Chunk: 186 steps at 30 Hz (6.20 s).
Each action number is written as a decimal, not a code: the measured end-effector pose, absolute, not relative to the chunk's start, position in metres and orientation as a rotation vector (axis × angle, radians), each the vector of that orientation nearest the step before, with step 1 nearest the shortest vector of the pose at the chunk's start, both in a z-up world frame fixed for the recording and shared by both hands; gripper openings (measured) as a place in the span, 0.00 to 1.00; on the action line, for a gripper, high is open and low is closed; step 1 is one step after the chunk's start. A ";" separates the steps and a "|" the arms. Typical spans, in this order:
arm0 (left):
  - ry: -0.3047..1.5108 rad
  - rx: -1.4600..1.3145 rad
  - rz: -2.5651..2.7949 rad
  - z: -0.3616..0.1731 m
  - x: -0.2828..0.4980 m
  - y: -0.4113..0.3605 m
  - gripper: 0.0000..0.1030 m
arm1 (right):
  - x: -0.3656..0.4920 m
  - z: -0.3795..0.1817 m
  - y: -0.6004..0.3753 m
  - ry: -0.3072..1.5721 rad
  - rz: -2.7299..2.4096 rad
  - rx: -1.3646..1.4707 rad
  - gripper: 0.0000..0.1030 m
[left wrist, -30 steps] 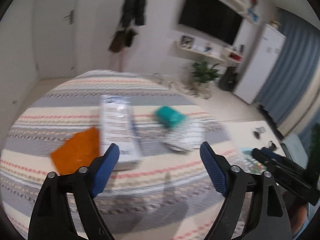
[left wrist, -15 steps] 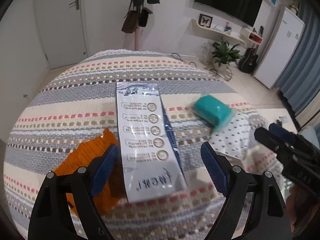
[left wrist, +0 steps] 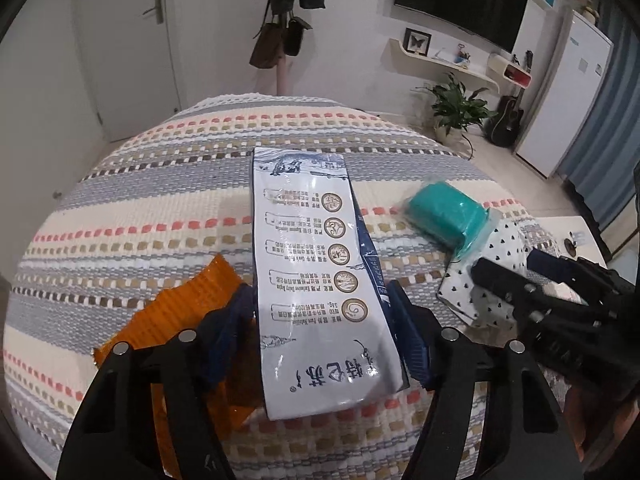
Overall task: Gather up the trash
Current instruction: 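Carry the box and polka-dot bag over the blue basket, then open both tools to drop the box and bag into the basket, then grasp the orange packet with the left tool while the right tool grasps the teal cup, then carry the orange packet and teal cup to the basket and release both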
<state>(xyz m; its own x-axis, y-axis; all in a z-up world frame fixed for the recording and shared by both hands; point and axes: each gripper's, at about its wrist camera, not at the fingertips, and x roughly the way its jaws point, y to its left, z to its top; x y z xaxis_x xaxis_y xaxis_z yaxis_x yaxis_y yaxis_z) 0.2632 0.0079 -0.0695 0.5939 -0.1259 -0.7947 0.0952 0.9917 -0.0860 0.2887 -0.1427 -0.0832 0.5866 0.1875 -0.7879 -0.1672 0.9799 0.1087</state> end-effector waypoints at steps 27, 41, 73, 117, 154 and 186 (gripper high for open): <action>0.627 -0.036 -0.388 0.035 0.170 -0.097 0.62 | 0.161 0.007 -0.267 0.610 -0.062 0.080 0.28; 0.767 0.029 -0.634 -0.028 0.161 -0.200 0.62 | 0.112 -0.073 -0.390 0.752 -0.291 0.299 0.29; 0.815 -0.006 -0.674 -0.045 0.144 -0.152 0.72 | 0.106 -0.084 -0.368 0.810 -0.268 0.349 0.46; 0.883 -0.096 -0.066 -0.084 0.234 0.086 0.86 | 0.326 -0.081 -0.106 0.887 0.234 -0.017 0.77; 0.701 -0.024 -0.287 -0.027 0.198 0.024 0.09 | 0.285 -0.041 -0.137 0.662 0.239 0.070 0.37; 0.794 0.151 -0.809 -0.057 0.155 -0.242 0.14 | 0.110 -0.098 -0.423 0.827 -0.316 0.402 0.39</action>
